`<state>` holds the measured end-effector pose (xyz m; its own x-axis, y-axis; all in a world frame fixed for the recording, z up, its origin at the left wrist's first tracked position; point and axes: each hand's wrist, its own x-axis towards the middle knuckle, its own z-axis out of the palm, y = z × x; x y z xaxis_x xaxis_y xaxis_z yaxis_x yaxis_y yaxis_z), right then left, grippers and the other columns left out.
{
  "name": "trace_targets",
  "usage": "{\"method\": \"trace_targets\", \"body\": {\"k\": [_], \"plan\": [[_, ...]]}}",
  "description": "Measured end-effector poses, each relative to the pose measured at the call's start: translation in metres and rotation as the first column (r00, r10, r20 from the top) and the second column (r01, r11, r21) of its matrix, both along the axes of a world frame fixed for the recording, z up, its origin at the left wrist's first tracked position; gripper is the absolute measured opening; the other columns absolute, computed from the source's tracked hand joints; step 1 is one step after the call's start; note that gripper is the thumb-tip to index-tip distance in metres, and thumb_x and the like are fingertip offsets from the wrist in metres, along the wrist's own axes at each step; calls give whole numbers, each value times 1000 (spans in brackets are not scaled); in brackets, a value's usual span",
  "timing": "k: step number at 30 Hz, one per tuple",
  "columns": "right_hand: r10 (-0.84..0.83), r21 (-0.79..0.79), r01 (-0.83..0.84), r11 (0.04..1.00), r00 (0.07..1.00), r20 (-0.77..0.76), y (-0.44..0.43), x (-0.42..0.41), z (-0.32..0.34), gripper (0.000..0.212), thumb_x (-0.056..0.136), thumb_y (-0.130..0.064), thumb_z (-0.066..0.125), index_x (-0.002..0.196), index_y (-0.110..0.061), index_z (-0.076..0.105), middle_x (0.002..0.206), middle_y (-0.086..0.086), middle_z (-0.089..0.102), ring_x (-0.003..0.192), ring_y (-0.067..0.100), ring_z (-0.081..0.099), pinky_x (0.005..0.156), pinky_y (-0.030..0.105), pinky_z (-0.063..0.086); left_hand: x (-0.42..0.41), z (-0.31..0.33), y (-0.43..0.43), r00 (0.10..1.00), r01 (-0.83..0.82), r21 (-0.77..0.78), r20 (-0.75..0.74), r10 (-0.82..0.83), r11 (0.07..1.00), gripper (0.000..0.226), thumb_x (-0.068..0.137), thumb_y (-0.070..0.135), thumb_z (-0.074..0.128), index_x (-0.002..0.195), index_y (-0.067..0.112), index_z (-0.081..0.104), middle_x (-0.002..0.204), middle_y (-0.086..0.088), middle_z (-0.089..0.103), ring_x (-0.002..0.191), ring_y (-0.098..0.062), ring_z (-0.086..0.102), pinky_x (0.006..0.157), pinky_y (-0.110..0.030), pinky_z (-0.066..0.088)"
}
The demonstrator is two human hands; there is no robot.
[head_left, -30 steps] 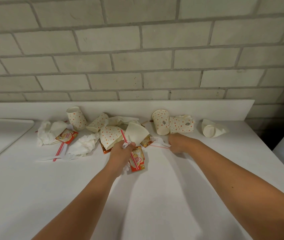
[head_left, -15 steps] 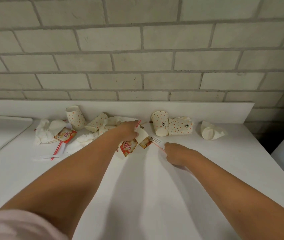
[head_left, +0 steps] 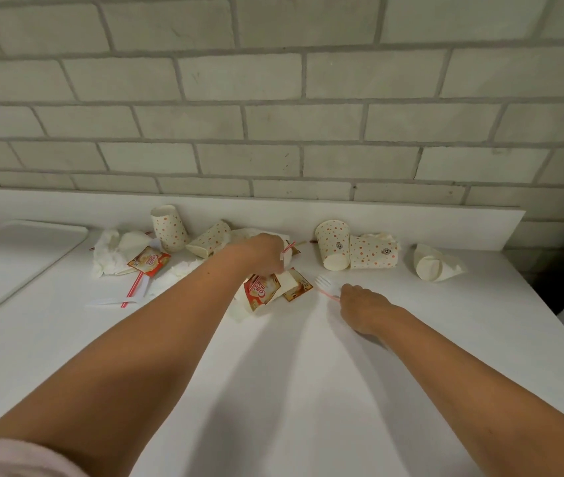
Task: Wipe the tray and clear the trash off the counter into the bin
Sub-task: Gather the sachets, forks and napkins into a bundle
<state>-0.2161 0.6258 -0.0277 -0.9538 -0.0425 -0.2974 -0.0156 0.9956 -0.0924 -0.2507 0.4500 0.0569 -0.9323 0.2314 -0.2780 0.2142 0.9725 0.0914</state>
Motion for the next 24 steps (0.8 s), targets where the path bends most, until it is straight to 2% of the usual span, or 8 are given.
{"method": "trace_targets", "body": {"k": [2,6,9,11,13,16,19,24], "plan": [[7,-28,-7,1000,1000,22,0,4,3,32,98,-7,32,130,-4,38,125,13,51,100,24,52,76,30,37,8,6,-10,1000,-15,53,-9,15,998,24,93,24,52,109,6,58,95,-4,55,87,-21,54,73,-28,43],[30,-61,-26,998,996,79,-2,11,10,39,97,-1,34,136,-3,31,129,14,48,105,24,53,77,27,41,31,17,-29,998,-60,175,-14,64,983,18,93,21,51,100,6,58,89,-5,57,80,-21,55,67,-26,42],[96,-101,-89,991,993,63,-17,20,22,26,98,-2,34,123,-4,39,90,4,50,70,13,45,53,20,33,56,24,-51,994,-100,230,-18,107,968,27,94,21,50,116,6,56,105,-7,59,93,-23,57,75,-26,43],[122,-188,-119,975,993,1,-33,28,34,9,101,-9,31,108,-9,37,74,0,40,61,9,38,49,21,28,71,27,-66,991,-131,270,-5,137,954,24,94,22,51,112,7,58,104,-9,59,88,-20,55,76,-28,46],[127,-413,-169,895,984,-127,-52,37,46,12,103,-19,32,100,-9,38,69,-1,39,59,11,37,51,23,27,83,26,-82,986,-161,307,4,168,938,14,93,21,51,97,10,58,95,-8,58,83,-20,57,70,-28,48],[104,-733,-250,632,965,-239,-90,55,65,22,97,-31,48,96,-9,53,66,1,47,60,16,42,56,22,31,103,28,-107,975,-209,372,9,221,905,14,93,19,49,88,7,56,87,-7,59,80,-21,59,64,-23,45],[200,-803,-307,511,951,-237,-134,69,74,13,89,-32,63,95,-21,61,72,18,57,62,20,46,63,24,34,125,33,-138,958,-257,473,10,286,843,20,94,22,49,100,6,59,90,-5,61,79,-18,60,68,-23,48],[340,-742,-444,501,890,-304,-214,99,82,26,93,-24,57,75,-6,55,63,-5,43,56,7,37,54,15,29,175,41,-212,913,-360,673,110,394,646,21,93,27,55,109,15,60,101,-7,69,84,-21,69,79,-35,57]]}}
